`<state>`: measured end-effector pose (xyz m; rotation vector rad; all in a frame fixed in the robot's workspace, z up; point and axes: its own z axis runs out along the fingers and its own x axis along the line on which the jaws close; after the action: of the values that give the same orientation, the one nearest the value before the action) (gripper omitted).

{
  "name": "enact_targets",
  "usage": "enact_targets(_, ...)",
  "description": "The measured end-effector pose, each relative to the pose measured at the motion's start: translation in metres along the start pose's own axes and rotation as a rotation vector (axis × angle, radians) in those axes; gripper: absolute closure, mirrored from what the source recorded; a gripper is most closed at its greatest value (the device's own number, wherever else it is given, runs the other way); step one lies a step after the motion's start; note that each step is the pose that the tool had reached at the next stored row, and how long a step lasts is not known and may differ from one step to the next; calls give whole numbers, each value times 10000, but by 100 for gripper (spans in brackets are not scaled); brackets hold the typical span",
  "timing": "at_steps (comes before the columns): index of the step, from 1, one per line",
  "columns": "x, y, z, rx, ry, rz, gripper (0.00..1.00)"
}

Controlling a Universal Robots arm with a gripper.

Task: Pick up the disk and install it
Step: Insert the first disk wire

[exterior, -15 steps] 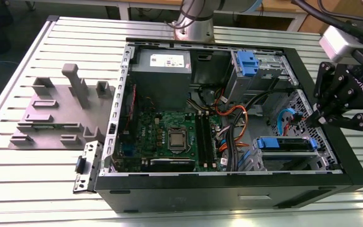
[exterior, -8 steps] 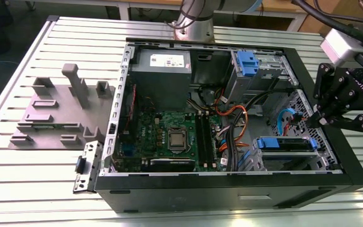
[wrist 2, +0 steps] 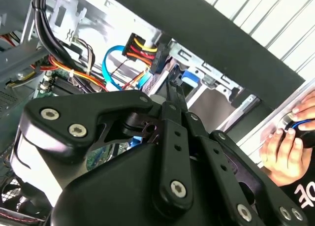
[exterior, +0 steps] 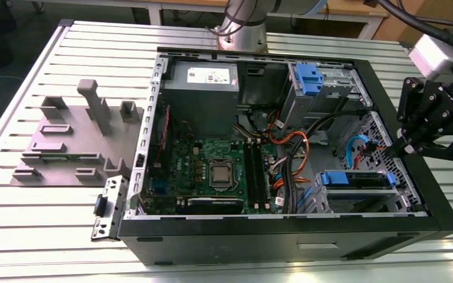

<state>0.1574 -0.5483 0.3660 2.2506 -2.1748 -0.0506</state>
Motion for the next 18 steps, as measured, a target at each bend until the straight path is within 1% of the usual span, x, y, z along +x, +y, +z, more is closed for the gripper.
enact_targets(3,-39,-21,1,-1,2,-1,89)
enact_targets(8,-121,-28,3,-2,2,-9,89)
enact_targets(18,-132,-30,3,-1,2,-9,89)
